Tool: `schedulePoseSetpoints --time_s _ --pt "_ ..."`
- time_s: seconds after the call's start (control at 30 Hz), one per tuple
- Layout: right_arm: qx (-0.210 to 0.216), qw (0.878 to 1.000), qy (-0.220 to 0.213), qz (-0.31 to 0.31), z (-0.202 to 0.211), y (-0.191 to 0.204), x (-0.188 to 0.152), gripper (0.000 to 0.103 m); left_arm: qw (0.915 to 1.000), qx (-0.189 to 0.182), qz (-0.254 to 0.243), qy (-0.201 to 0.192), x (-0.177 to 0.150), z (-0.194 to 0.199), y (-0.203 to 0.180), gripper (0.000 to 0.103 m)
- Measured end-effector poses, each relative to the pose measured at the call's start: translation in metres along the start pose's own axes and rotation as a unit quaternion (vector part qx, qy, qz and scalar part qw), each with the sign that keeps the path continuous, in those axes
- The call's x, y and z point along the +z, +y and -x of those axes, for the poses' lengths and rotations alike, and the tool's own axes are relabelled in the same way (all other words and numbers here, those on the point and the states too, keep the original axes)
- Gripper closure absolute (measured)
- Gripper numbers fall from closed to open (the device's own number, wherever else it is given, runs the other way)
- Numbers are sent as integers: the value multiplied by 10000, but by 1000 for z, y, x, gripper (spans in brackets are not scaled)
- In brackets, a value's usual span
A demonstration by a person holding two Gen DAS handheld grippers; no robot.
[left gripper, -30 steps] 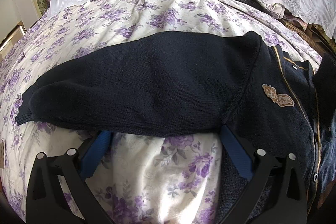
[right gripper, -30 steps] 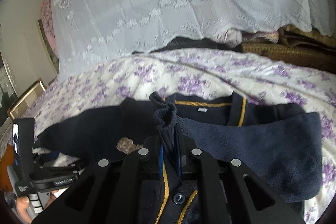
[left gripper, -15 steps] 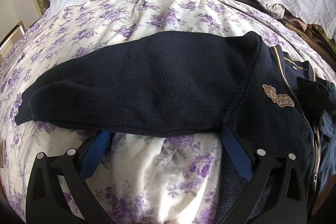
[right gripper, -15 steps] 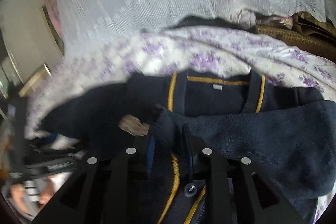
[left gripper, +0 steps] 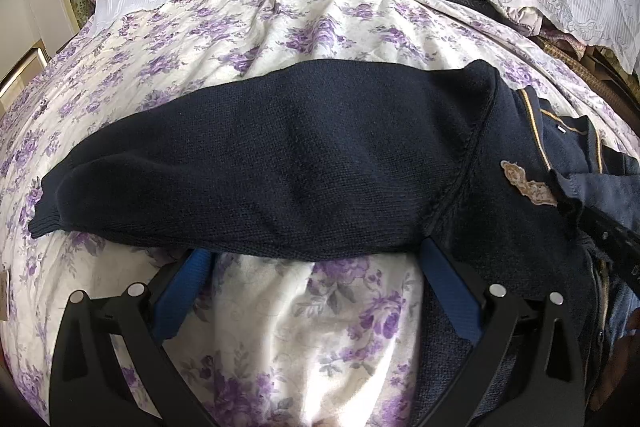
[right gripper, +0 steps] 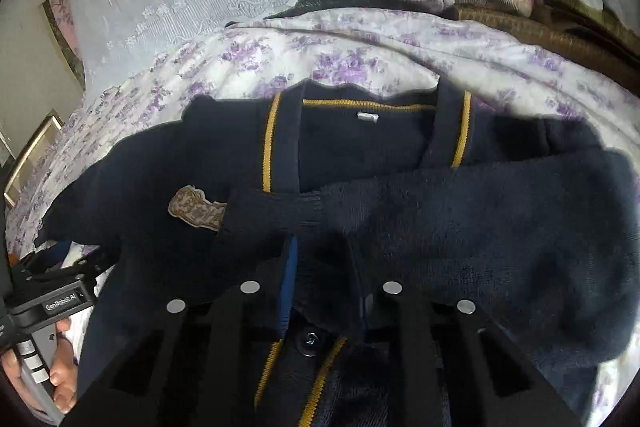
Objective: Fold small clothes
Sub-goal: 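Lay the sleeve on the cardigan body and open the right tool, then grasp the other sleeve's ribbed cuff with the left tool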
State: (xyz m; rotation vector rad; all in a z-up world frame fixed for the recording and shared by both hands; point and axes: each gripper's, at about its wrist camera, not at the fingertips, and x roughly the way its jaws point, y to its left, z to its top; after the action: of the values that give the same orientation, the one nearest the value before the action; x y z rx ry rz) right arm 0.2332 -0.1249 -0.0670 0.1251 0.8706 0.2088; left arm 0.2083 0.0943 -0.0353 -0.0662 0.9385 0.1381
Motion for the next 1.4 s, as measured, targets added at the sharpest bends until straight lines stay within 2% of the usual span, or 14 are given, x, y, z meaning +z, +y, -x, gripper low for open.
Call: schedulePoseSetpoints --time_s 0.13,0.2,0.3,0.43,0.6,0.63,0.73,0.83,0.9,1.0,1.1,1.17,1.3,1.4 --pt "235 9995 -136 -165 15 -7 -1 78 9995 -275 43 -165 6 22 5 4" --pt "394 9977 -399 -380 34 -19 8 77 9968 -632 211 -432 10 49 0 4" --pt "294 9950 -709 -632 65 -45 19 73 9933 -805 -456 -689 21 84 -50 4" --pt "-127 9906 -888 -1033 94 -99 18 69 9812 -1636 -1011 159 30 64 -119 4" --pt "-57 9792 -912 -1814 101 -166 12 67 9865 -1295 -825 569 29 16 -144 7" --pt "-134 9768 -909 -1933 99 -176 11 68 9865 -1301 -779 621 27 11 -145 25" --pt "-270 9718 -834 -2189 90 -195 7 73 9894 -1127 -775 490 21 4 -150 57" --pt "-267 9676 -911 -2339 87 -204 7 79 9910 -940 -949 73 14 7 -155 68" --pt "-442 9729 -882 -2089 80 -199 14 79 9912 -904 -968 -54 9 7 -153 68" --pt "-748 9772 -267 -1968 41 -204 13 82 9917 -588 -1111 -264 1 10 -160 59" --pt "-751 9763 -285 -2011 36 -208 12 86 9911 -197 -1249 -404 4 8 -171 47" --pt "-711 9750 -548 -2033 58 -200 12 83 9917 -254 -1201 -375 6 8 -168 46" --pt "-742 9823 -554 -1631 90 -170 -4 82 9923 -400 -1128 -317 8 6 -162 45" --pt "-1046 9843 -81 -1421 78 -157 -29 72 9921 -396 -1148 -322 7 6 -163 45"
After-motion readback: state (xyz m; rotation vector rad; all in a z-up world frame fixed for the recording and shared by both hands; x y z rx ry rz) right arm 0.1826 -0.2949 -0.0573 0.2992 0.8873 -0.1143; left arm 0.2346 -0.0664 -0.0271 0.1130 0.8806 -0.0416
